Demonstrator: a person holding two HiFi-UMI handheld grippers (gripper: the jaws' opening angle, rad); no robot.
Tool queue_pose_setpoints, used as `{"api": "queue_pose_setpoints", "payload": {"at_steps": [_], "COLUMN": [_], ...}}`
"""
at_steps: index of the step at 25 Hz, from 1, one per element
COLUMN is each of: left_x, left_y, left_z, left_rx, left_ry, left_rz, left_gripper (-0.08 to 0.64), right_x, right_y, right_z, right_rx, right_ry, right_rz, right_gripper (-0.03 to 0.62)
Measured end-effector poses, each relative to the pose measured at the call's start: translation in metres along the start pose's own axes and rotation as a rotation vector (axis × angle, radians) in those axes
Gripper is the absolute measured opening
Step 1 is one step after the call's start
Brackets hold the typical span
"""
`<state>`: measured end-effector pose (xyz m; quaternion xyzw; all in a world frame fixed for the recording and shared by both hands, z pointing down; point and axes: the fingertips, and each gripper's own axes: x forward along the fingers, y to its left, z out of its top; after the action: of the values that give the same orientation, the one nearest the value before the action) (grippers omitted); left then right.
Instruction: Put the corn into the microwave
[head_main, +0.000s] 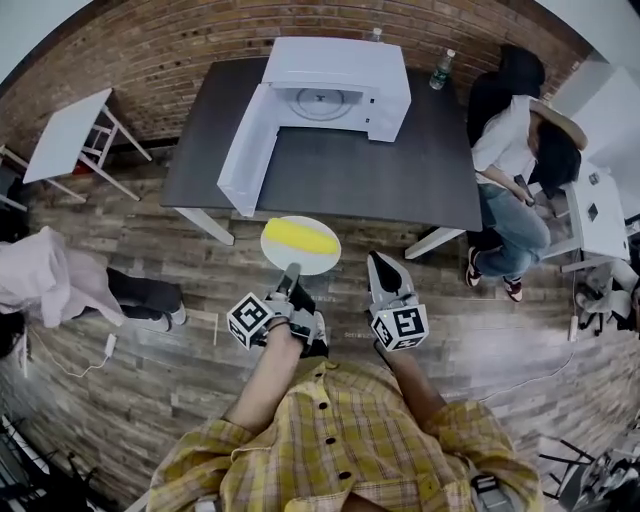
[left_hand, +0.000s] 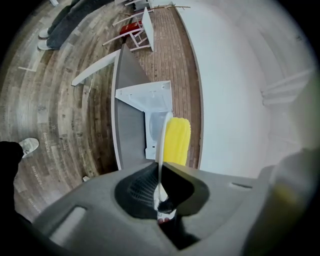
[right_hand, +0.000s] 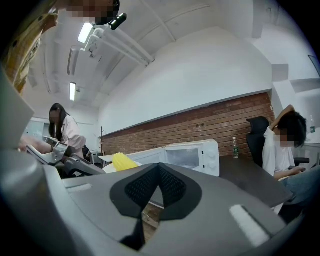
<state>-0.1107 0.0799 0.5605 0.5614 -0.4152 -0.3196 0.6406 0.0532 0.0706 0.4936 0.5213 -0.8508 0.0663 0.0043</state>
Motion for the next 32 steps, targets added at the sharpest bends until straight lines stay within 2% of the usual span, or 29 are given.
{"api": "queue_pose_setpoints", "payload": {"at_steps": [5, 12, 23, 32], "left_x": [0.038, 0.072, 0.103, 0.144], "left_y": [-0.012, -0.018, -0.017, -0.024], "left_z": [0.035, 0.065, 0.079, 0.084], "left_rx": [0.014, 0.020, -0.007, -0.007], "left_ry": [0.024, 0.055, 0.073, 0.054], "left_rz": [-0.002, -0.006, 0.011, -0.004], "left_gripper": [0.018, 0.018, 0.019, 0.020], "right_x": [0.048, 0.088, 0.115, 0.155], "right_y": [-0.008, -0.016, -0.026, -0.056], "right_z": [0.009, 0.015, 0.017, 0.019], "right_rx": [-0.005, -0.008, -0.008, -0.018], "right_ry": [-0.002, 0.014, 0.036, 0.022], "right_rz": [-0.021, -0.064, -0.076, -0.056], "right_gripper": [0.003, 0.003, 0.002, 0.003]}}
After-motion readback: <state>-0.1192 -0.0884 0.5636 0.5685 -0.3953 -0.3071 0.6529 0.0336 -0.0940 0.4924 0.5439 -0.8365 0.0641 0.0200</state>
